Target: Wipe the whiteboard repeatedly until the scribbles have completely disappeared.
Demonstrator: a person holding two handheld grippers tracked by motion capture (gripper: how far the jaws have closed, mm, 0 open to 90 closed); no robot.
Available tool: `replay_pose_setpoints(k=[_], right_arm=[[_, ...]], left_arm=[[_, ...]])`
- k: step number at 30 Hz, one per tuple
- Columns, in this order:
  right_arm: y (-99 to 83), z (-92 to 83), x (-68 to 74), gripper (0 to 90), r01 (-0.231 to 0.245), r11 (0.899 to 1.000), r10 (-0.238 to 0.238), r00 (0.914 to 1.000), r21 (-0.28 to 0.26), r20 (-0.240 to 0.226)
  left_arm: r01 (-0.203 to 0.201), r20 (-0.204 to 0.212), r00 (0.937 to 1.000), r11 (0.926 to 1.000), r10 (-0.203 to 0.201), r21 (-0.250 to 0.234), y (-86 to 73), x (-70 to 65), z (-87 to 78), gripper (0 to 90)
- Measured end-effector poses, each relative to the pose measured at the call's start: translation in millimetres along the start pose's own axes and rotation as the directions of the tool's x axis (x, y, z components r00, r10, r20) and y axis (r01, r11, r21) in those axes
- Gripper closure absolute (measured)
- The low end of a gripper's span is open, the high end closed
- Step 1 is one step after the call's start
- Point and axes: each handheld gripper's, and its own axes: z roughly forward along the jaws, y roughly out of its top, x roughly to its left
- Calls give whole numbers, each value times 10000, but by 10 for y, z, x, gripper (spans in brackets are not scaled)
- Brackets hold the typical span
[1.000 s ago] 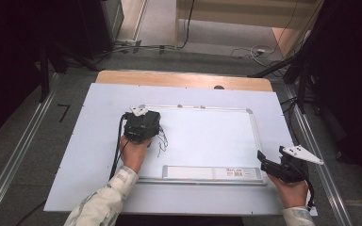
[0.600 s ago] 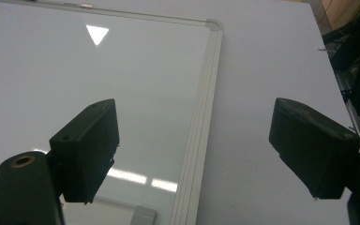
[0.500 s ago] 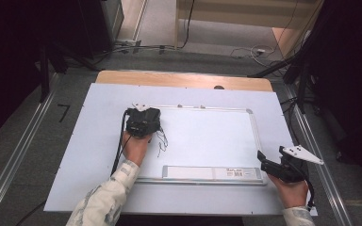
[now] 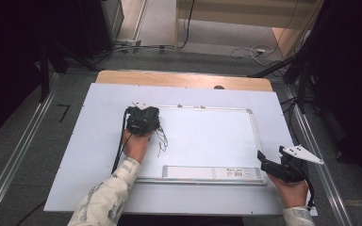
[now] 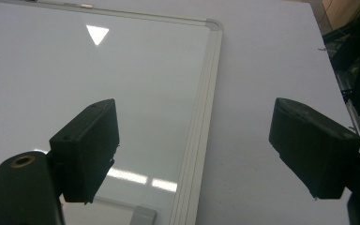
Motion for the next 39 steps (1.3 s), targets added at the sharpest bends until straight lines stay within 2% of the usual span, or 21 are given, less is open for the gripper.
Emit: replay_pose_setpoints(k=[6, 13, 22, 26, 30, 34, 39], right_arm=[[0, 0, 1, 149, 0, 10000, 0, 10000, 5, -2], [-1, -1, -3, 149, -17, 10000, 17, 10000, 5, -4], [-1, -1, -9, 149, 21, 10000, -22, 10000, -21, -24], [-2, -3, -10, 149, -19, 10000, 19, 10000, -3, -15], [-3, -5, -8, 149, -25, 10000, 25, 10000, 3, -22], [-2, -1, -3, 149, 9, 10000, -9, 10000, -13, -36], [-2, -4, -4, 149, 10, 10000, -10, 10000, -23, -35]], left_arm=[[26, -191, 9998, 10000, -26, 32, -6, 29, 54, 408], [121, -307, 9995, 9992, -110, 379, -48, 23, 152, 408], [29, -700, 9975, 9997, -12, 248, -60, -14, 152, 390], [71, -732, 9973, 9997, -54, 234, -59, -15, 142, 389], [1, -755, 9971, 9997, -19, -236, -31, -30, 91, 394], [-3, -715, 9974, 9999, -6, -130, -24, -19, 94, 412], [191, -699, 9974, 9998, -194, -61, -30, -18, 107, 406]])
